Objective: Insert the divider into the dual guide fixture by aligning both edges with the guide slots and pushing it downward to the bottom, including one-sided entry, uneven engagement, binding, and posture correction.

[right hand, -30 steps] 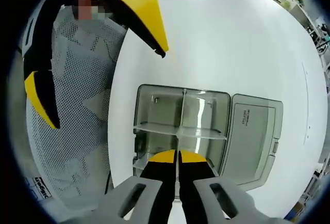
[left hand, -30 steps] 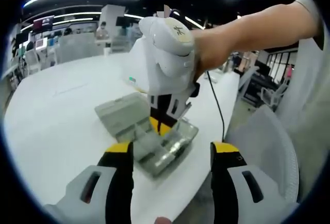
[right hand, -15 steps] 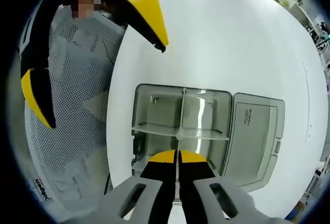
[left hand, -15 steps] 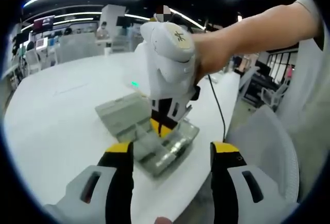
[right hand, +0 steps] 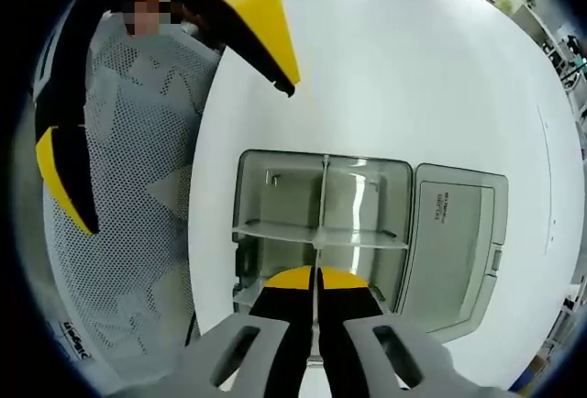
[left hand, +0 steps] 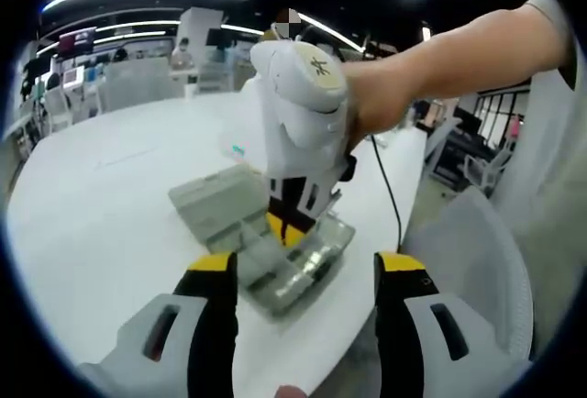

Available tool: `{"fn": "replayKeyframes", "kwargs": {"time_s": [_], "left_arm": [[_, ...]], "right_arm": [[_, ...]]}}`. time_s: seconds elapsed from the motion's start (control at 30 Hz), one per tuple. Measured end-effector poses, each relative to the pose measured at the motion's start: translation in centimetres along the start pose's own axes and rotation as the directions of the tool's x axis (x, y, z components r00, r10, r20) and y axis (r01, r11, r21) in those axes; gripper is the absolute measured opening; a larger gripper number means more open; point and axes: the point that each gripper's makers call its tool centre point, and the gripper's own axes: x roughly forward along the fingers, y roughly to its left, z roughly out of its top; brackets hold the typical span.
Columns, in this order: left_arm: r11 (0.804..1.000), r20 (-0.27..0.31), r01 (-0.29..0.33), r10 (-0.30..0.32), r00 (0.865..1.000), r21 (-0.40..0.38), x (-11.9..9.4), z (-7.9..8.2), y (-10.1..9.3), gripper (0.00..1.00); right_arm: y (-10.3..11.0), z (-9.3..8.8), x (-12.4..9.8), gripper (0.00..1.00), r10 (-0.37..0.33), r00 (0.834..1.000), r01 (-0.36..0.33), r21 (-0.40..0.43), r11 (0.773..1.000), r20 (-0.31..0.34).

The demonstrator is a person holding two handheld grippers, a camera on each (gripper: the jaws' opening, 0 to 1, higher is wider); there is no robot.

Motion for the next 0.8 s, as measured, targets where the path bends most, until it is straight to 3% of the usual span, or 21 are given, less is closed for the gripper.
{"fn": "replayKeyframes", "kwargs": {"time_s": [0.33,0.67,0.8], "left_arm": [[1.000,-0.010,0.001,-0.001,1.000,0.002,-0.05,-0.23,0.04,0.59],[1.000,-0.025,0.002,-0.001,1.000,0.008,-0.09,-0.43,0.16,0.59],[1.000,-0.030,0.003,-0.003,1.000,0.010,-0.03,-0.49,0.23,0.59]], "right_arm": [[0.15,0.05,-0.03,0.00,-0.001,1.000,0.000,0.008,1.000,0.016],[-0.08,0.09,-0.28,0.00,-0.023,0.996,0.017,0.062,0.998,0.087],[-0.29,0.19,-0.44,0.06,-0.036,0.994,0.028,0.070,0.997,0.107]]}}
